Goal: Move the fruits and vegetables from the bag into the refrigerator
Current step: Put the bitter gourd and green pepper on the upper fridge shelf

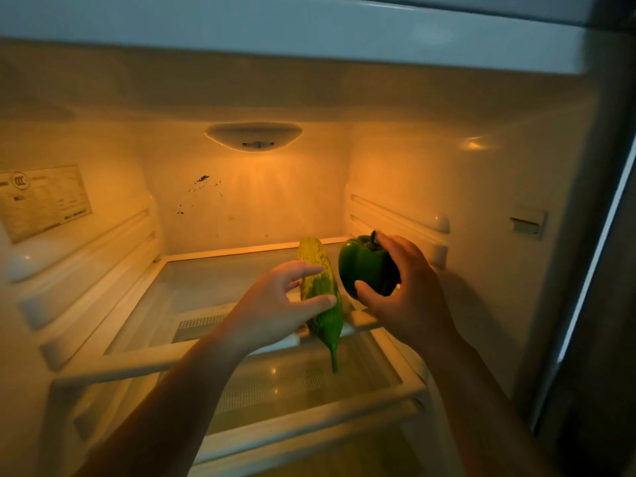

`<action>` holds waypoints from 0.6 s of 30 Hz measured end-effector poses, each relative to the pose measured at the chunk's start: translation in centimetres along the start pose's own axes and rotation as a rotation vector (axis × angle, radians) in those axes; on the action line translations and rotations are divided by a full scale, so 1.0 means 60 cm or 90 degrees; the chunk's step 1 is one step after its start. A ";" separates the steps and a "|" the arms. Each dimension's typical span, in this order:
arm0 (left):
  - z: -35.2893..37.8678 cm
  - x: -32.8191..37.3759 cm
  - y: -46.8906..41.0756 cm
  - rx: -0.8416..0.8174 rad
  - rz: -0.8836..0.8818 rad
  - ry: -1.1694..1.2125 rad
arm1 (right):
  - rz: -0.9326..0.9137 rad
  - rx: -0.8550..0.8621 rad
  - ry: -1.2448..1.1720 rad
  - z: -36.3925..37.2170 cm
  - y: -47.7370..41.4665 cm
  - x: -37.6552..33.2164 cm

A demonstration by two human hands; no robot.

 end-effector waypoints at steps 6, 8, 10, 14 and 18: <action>0.007 -0.001 -0.012 -0.005 -0.039 0.003 | -0.003 0.026 -0.001 0.003 -0.008 0.001; 0.008 -0.004 -0.018 -0.001 -0.052 0.001 | 0.006 0.030 0.013 0.010 -0.018 0.006; 0.007 -0.008 -0.027 0.006 -0.060 -0.003 | 0.011 0.033 0.033 0.015 -0.031 0.011; 0.008 -0.011 -0.046 0.008 -0.070 -0.005 | 0.024 0.006 0.043 0.023 -0.044 0.023; 0.008 -0.011 -0.052 0.009 -0.064 -0.026 | 0.011 -0.038 0.034 0.024 -0.031 0.024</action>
Point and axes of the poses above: each hand's wrist, its own y-axis away from the middle knuckle, its own z-axis out of the palm, x = y × z, the point moved 10 cm from there along -y, towards the middle knuckle, and after that the axes turned 5 degrees about -y, right-handed, at the moved point
